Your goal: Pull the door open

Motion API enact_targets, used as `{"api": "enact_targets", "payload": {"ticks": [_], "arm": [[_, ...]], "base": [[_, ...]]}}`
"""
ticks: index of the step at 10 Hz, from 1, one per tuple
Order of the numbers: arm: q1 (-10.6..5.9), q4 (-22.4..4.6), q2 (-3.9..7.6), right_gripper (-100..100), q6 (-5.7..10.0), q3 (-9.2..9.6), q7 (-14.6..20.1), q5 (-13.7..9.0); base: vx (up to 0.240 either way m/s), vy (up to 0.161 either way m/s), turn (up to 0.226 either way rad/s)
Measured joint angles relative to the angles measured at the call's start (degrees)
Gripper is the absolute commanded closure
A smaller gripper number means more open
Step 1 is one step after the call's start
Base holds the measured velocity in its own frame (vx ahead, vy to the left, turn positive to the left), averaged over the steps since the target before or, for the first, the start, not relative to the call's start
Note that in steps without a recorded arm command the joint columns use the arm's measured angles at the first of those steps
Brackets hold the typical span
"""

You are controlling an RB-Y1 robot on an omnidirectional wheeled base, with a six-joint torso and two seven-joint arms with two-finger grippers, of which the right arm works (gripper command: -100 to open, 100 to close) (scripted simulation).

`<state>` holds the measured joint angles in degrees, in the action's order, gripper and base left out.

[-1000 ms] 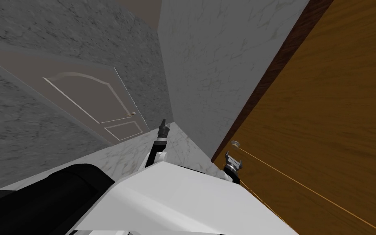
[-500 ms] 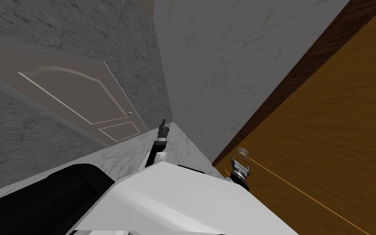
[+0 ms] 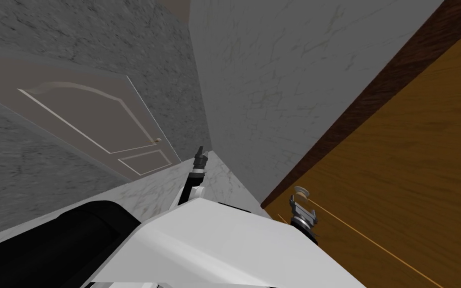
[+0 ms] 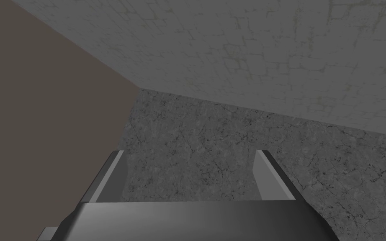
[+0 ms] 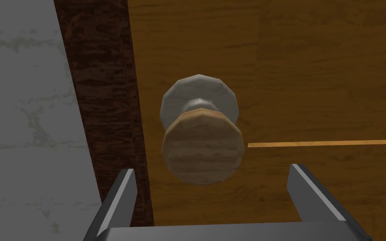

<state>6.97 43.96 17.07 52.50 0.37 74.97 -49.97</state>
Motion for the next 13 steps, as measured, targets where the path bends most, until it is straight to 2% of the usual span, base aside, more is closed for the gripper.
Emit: {"api": "enact_targets", "payload": {"ticks": [1, 4, 6, 7, 13], "arm": [[0.57, -0.7, 1.05, -100, 0.41, 0.31, 1.6, 0.0], [3.12, 0.8, 3.64, -100, -0.22, 0.46, 4.1, -0.4], [2.81, -1.3, 4.7, -100, 0.58, 0.97, 6.2, -0.3], [2.83, -1.4, 4.77, 100, 0.68, 1.0, 6.5, -0.3], [2.78, -1.3, 4.7, 100, 0.5, 1.02, 6.2, -0.2]], "base": [[0.151, 0.003, 0.013], [0.117, -0.006, 0.006], [0.075, 0.002, 0.006], [-0.009, -0.003, -0.008], [-0.03, -0.002, 0.012]]}}
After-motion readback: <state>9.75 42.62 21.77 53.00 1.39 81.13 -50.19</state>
